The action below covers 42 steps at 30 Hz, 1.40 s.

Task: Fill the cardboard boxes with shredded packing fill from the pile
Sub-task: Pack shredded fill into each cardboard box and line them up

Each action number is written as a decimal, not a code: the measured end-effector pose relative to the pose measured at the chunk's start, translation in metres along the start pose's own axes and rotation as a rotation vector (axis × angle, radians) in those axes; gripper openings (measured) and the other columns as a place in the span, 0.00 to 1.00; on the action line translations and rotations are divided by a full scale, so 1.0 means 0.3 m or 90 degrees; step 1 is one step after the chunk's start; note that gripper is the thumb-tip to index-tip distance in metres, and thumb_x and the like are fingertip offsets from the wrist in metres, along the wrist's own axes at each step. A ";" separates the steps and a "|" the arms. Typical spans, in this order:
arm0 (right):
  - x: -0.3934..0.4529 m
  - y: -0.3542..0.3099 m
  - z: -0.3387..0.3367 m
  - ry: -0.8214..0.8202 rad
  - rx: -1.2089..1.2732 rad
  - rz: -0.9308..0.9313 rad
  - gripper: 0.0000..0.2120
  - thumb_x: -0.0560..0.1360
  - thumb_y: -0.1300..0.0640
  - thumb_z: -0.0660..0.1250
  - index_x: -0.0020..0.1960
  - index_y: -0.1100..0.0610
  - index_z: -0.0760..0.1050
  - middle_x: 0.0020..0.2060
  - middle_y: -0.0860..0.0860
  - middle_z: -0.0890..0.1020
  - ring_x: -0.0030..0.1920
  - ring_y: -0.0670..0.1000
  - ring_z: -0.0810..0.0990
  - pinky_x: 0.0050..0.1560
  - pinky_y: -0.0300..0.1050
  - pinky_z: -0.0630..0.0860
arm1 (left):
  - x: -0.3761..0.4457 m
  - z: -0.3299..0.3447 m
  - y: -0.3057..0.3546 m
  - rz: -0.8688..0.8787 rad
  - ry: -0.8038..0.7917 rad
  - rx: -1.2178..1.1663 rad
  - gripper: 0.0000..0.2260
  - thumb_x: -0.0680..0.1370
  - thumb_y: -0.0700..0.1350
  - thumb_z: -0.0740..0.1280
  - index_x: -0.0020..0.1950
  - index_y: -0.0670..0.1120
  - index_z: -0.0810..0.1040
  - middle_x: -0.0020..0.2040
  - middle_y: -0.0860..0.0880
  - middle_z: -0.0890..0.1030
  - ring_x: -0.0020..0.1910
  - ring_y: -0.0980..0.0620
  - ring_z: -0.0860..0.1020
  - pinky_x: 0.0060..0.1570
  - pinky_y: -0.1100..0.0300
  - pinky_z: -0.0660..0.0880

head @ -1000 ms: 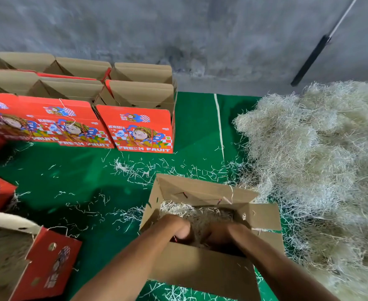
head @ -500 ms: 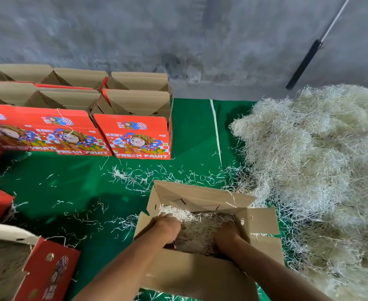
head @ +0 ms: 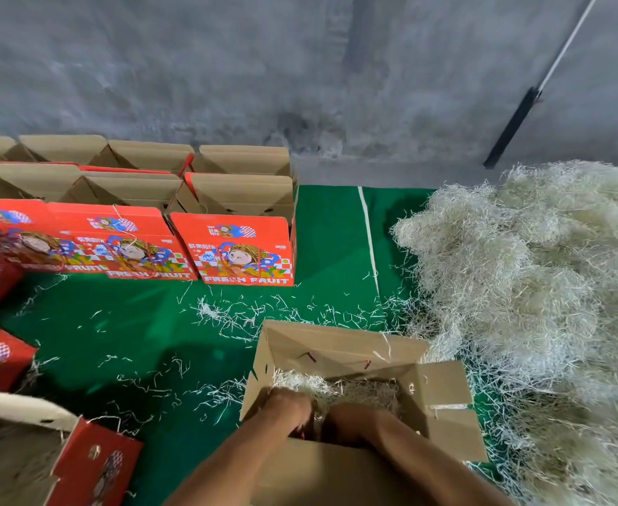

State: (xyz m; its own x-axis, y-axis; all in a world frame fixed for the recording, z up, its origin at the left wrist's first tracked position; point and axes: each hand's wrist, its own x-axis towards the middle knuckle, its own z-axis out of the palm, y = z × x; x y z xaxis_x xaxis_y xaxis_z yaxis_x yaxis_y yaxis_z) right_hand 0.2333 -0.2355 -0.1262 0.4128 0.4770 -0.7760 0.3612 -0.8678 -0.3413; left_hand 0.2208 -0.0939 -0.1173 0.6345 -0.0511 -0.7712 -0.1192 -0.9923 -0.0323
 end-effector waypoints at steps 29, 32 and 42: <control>-0.076 0.107 -0.011 0.078 -0.269 0.114 0.18 0.81 0.57 0.63 0.69 0.63 0.74 0.67 0.60 0.76 0.68 0.62 0.75 0.61 0.49 0.77 | 0.048 -0.015 -0.003 -0.002 -0.051 0.090 0.06 0.79 0.42 0.66 0.46 0.40 0.77 0.54 0.41 0.82 0.58 0.40 0.80 0.63 0.43 0.73; -0.065 0.086 -0.075 0.175 -0.206 0.096 0.14 0.81 0.61 0.62 0.66 0.62 0.76 0.63 0.59 0.80 0.64 0.59 0.78 0.55 0.37 0.76 | 0.028 -0.049 0.015 0.013 0.085 0.005 0.08 0.78 0.40 0.68 0.56 0.42 0.79 0.53 0.44 0.81 0.55 0.43 0.80 0.57 0.48 0.77; -0.038 0.079 -0.033 0.105 -0.118 0.028 0.37 0.75 0.46 0.70 0.79 0.51 0.58 0.77 0.56 0.61 0.74 0.61 0.66 0.71 0.58 0.66 | 0.061 0.017 -0.023 0.048 0.051 -0.153 0.22 0.76 0.30 0.60 0.67 0.46 0.76 0.68 0.43 0.75 0.65 0.43 0.75 0.64 0.50 0.72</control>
State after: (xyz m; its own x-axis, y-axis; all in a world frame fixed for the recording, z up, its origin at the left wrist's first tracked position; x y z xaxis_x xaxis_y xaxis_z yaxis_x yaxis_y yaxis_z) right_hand 0.2453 -0.2601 -0.1201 0.5566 0.4686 -0.6860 0.4805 -0.8552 -0.1943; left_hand 0.2293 -0.0876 -0.1344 0.6900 -0.1255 -0.7129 0.0099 -0.9831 0.1827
